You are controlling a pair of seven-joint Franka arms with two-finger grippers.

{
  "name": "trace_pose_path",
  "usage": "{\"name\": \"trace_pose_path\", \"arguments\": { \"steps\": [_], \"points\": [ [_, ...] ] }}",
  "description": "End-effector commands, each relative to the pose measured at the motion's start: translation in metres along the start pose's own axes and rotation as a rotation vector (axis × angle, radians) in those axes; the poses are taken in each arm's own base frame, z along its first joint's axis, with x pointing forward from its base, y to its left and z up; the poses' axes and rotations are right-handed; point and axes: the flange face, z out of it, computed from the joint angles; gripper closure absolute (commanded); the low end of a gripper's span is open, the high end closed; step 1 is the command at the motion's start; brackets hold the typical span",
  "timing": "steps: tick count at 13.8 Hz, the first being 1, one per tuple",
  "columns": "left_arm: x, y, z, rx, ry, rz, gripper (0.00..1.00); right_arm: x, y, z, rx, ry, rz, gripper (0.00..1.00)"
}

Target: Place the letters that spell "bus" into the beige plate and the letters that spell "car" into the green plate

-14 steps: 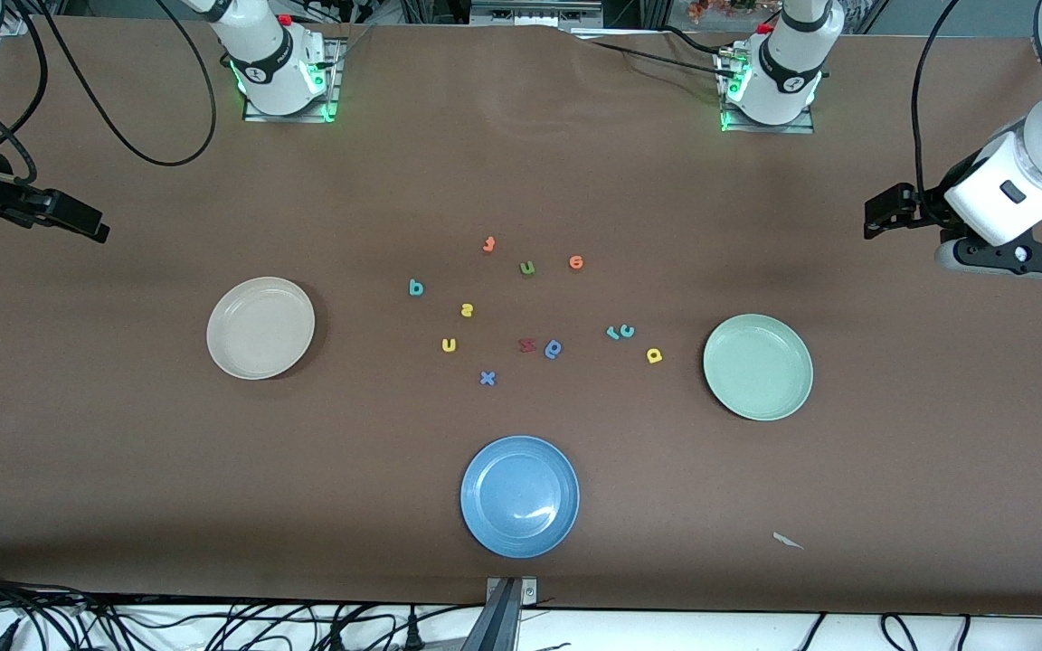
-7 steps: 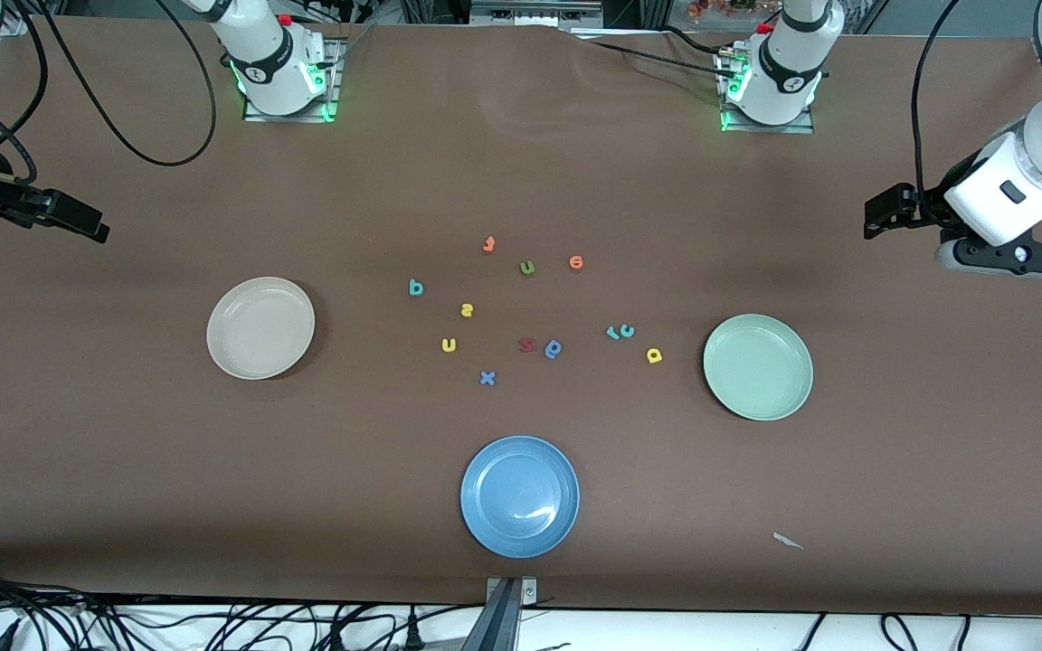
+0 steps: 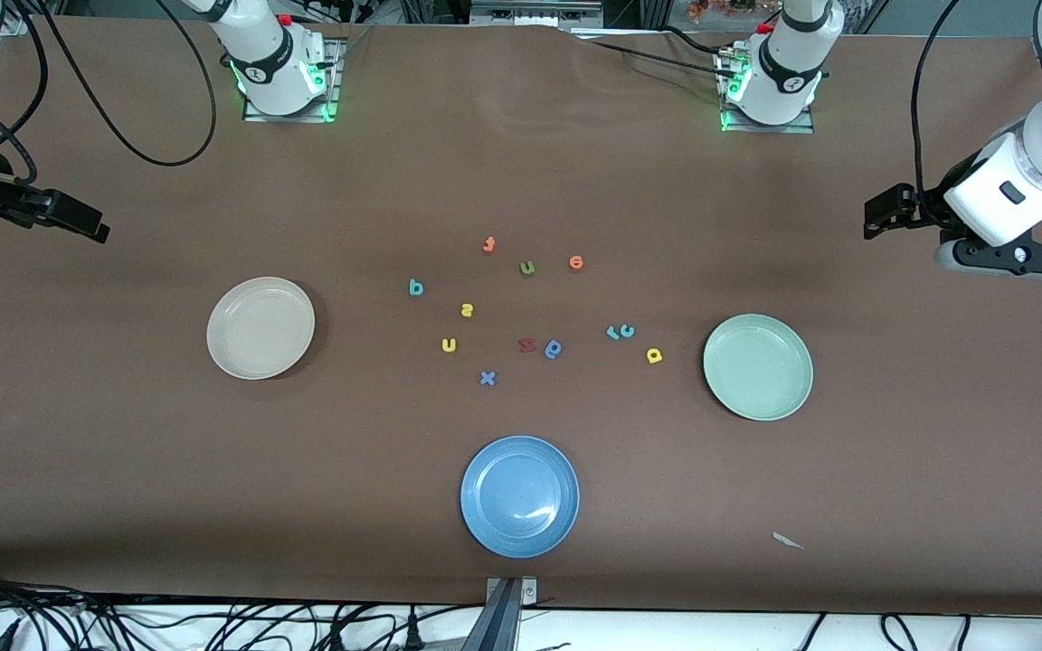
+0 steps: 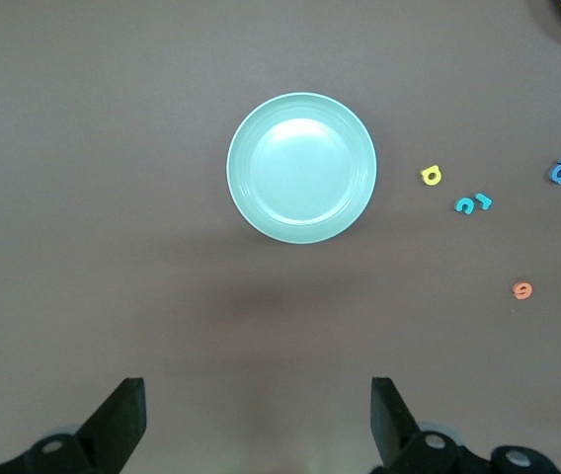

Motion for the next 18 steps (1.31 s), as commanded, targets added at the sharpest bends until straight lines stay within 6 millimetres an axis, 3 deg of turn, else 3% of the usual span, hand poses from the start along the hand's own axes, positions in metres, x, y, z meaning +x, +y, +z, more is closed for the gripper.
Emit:
{"name": "trace_pose_path", "arguments": {
  "steps": [1, 6, 10, 12, 16, 17, 18],
  "points": [
    [0.002, -0.001, -0.006, -0.020, 0.003, 0.018, 0.00, -0.002, 0.004, -0.001, 0.008, -0.005, -0.004, 0.00],
    [0.007, 0.016, 0.006, -0.026, -0.035, 0.128, 0.00, 0.009, -0.008, 0.014, 0.003, -0.024, -0.010, 0.00],
    [0.023, 0.076, 0.036, -0.056, -0.056, 0.346, 0.00, 0.017, -0.025, 0.039, -0.001, -0.067, -0.041, 0.00],
    [0.044, 0.101, 0.064, -0.062, -0.026, 0.500, 0.00, 0.027, -0.033, 0.065, 0.000, -0.112, -0.046, 0.00],
    [0.072, 0.164, 0.141, -0.115, -0.039, 0.777, 0.00, 0.033, -0.050, 0.086, 0.080, -0.158, -0.041, 0.00],
    [0.079, 0.173, 0.161, -0.109, -0.041, 0.831, 0.00, 0.035, -0.059, 0.088, 0.092, -0.148, -0.042, 0.00],
    [0.086, 0.182, 0.185, -0.106, -0.044, 0.880, 0.00, 0.032, -0.088, 0.088, 0.093, -0.111, -0.082, 0.00]
  ]
}}
